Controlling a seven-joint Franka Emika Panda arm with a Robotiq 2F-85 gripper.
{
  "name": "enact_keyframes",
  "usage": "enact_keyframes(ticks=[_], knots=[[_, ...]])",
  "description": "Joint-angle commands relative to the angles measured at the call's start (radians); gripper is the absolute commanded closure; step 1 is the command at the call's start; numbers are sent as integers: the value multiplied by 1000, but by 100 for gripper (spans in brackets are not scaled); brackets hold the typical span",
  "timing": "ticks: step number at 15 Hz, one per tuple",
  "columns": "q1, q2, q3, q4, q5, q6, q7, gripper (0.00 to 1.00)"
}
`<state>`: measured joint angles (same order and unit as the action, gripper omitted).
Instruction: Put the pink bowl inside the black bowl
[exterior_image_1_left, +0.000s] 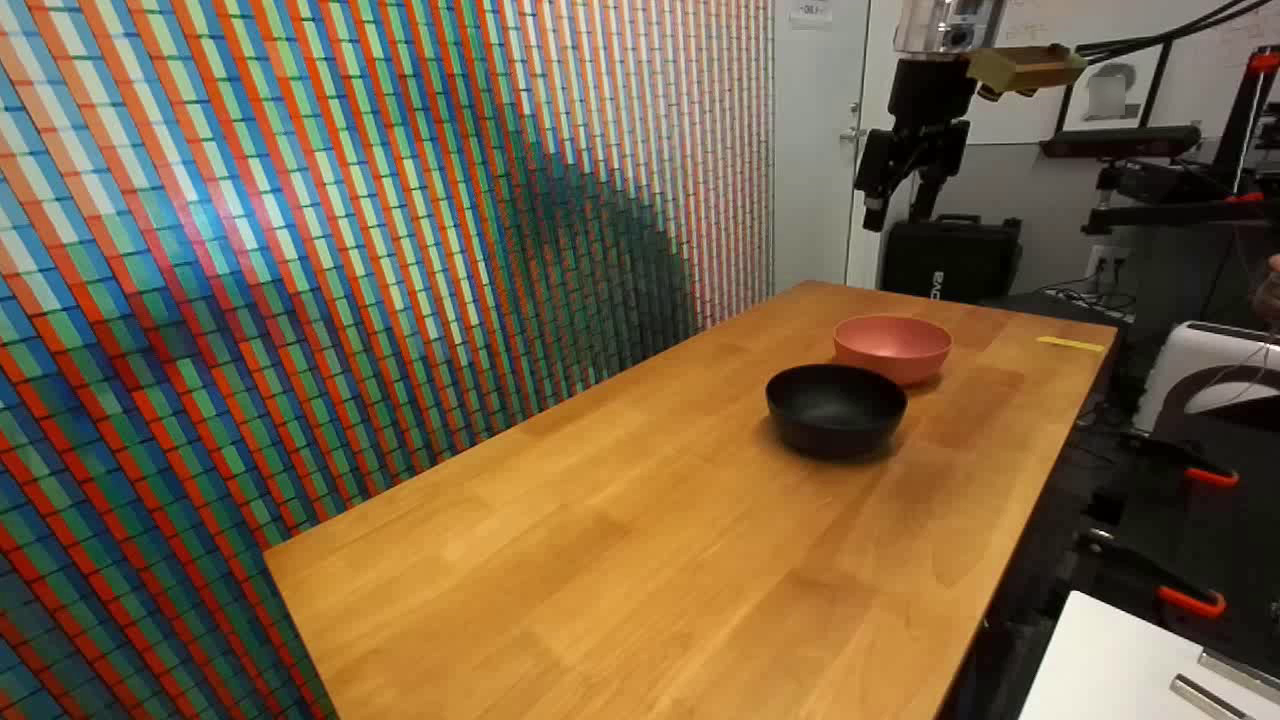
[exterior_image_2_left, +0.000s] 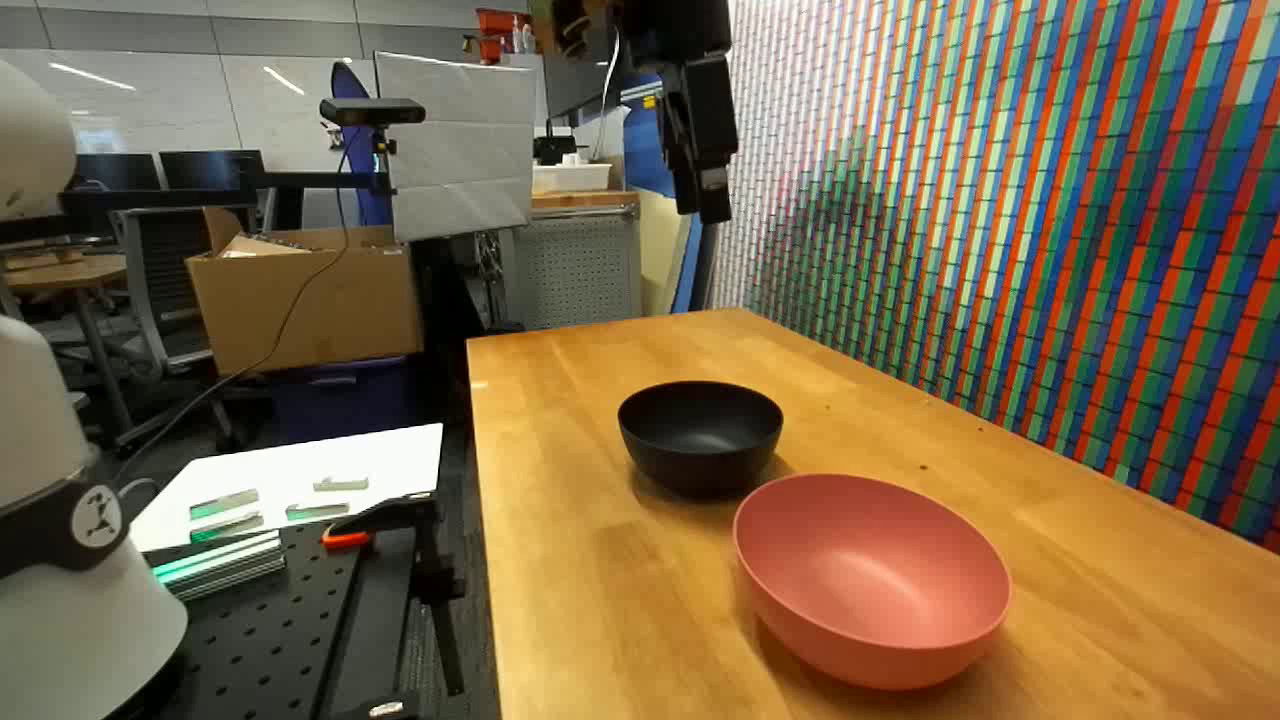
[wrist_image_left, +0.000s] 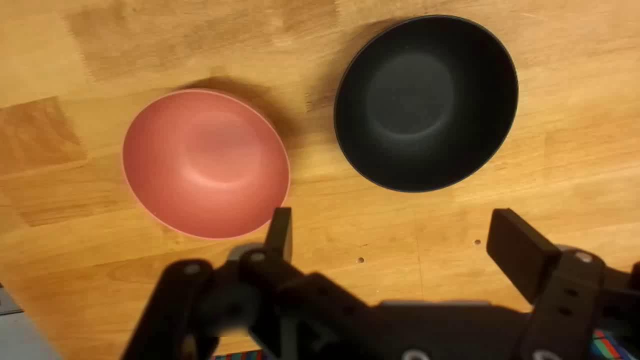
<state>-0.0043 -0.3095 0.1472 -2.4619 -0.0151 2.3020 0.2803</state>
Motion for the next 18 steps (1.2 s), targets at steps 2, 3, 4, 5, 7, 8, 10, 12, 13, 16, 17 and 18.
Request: enact_keyframes(ticks=[2, 3, 4, 5, 7, 8, 10, 12, 13, 16, 17, 18], knots=[[16, 13, -22, 31, 21, -22, -8, 0], [12, 25, -31, 56, 32, -29, -10, 0], [10, 41, -46, 89, 55, -49, -18, 0], [4, 64, -64, 132, 76, -66, -28, 0], [-6, 107, -101, 218, 124, -101, -35, 0], [-10, 135, -122, 264, 150, -119, -41, 0], [-18, 202, -158, 351, 208, -165, -53, 0], [-25, 273, -176, 404, 232, -186, -41, 0], [-30, 309, -179, 414, 222, -180, -25, 0], [-37, 402, -183, 413, 177, -158, 3, 0], [-38, 431, -187, 405, 161, -147, 16, 0], [-36, 462, -189, 404, 147, -139, 25, 0]])
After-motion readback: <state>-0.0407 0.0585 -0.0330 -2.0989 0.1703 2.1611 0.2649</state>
